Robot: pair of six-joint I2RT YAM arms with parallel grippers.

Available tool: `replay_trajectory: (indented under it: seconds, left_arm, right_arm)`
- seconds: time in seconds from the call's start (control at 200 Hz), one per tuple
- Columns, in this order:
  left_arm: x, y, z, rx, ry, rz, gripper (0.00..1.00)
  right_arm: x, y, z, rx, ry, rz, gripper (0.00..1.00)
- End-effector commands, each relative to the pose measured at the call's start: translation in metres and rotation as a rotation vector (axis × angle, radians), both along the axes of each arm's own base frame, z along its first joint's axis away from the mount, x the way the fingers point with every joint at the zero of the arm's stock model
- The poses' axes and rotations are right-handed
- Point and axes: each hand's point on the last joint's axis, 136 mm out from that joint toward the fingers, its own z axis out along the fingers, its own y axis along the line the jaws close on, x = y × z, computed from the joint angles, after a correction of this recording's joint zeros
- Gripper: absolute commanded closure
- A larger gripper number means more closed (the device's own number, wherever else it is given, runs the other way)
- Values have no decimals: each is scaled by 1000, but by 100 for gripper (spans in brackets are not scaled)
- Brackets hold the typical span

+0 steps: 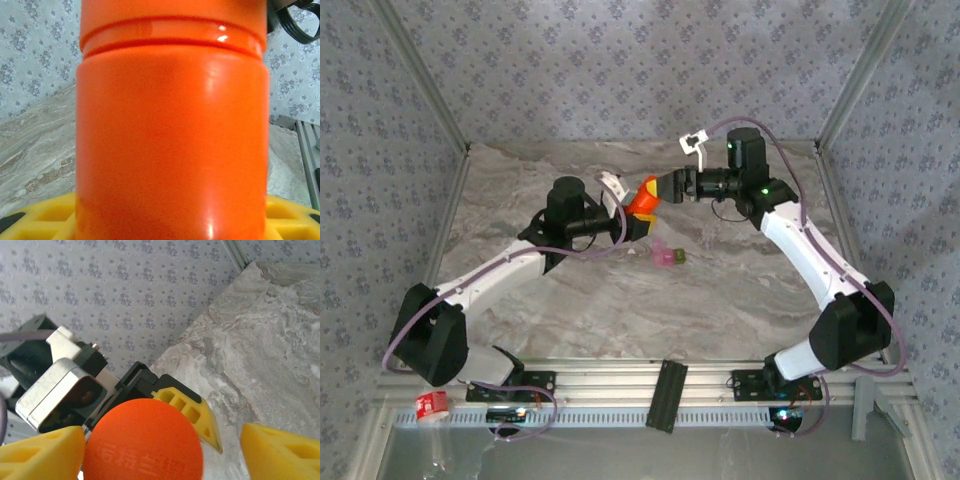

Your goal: Sort the pills into containers

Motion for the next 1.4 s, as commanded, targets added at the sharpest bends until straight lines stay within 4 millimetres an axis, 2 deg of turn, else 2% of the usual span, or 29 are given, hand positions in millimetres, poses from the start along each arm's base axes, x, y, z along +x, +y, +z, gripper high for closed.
replay_trajectory:
  seconds: [0.0,0.09,0.195,0.3,0.775,0.984,1.099,1.394]
  left_arm:
    - [-1,4,31,-51,-79,14,100]
    - [0,4,29,-39,-82,14,100]
    - [0,3,27,-26,-83,11,100]
    - [1,3,26,-21,-81,9,100]
    - [3,-1,22,-18,-62,-4,100]
    - [3,-3,22,-19,-61,-8,100]
    - [3,-3,22,-21,-60,-9,100]
    - [3,-3,22,-21,-60,-7,100]
  right_arm:
    - [-6,-14,39,59,-10,-95,11]
    - [-1,-25,45,68,64,-222,11]
    - [15,-44,23,7,227,-450,12]
    - [19,-48,11,-36,263,-547,13]
    - [6,-1,17,-55,200,-419,19]
    - [2,16,12,-68,197,-376,23]
    - [3,14,11,-74,196,-388,25]
    - [3,0,16,-43,177,-399,48]
